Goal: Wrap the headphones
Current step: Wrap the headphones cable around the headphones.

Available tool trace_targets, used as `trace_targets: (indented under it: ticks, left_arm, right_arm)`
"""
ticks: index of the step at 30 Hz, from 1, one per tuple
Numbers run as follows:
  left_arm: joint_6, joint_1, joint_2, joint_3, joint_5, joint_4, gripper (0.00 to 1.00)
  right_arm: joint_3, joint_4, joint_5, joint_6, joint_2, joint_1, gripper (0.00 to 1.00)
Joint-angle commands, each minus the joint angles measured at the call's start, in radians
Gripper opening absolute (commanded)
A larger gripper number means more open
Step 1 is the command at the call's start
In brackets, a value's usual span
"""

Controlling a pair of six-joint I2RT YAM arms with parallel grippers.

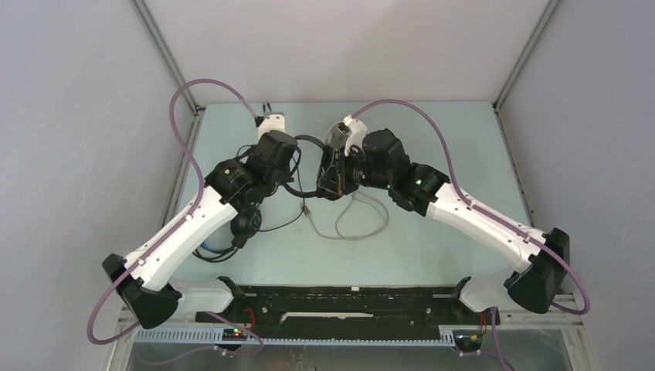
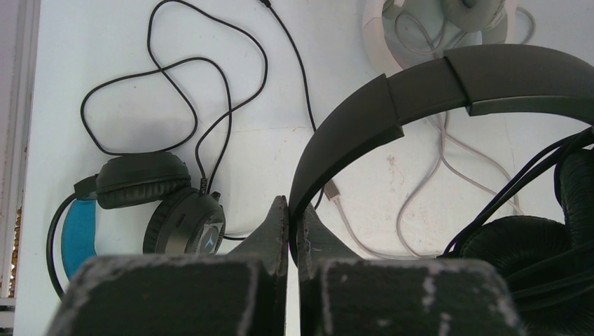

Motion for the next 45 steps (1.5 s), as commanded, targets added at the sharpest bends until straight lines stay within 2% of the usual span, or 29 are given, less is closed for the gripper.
trace_targets:
  ticks: [1,18,25,31,37,45]
  left_arm:
    - [-0.039,0.011,-0.038,0.022,0.015,0.056,0.00]
    - [-0.064,0.021,-0.058,0.044,0.136,0.062,0.00]
    - [-0.063,0.023,-0.060,0.040,0.142,0.063,0.00]
    - [-0.054,0.026,-0.052,0.031,0.128,0.059,0.00]
    - [-0.044,0.025,-0.043,0.029,0.119,0.055,0.00]
    - [-0.034,0.025,-0.037,0.024,0.114,0.058,0.00]
  right_arm:
    - [-0.014,0.089,0.003,-0.012,0.002,0.005,0.00]
    - [-0.116,0.184,0.166,-0.092,-0.004,0.006,0.00]
    - [-0.117,0.178,0.218,-0.108,-0.019,0.023,0.08]
    - [-0.116,0.148,0.192,-0.099,-0.068,0.025,0.20]
    - [-0.117,0.107,0.170,-0.087,-0.130,0.011,0.22]
    - [-0.116,0.094,0.053,-0.051,-0.194,-0.021,0.25]
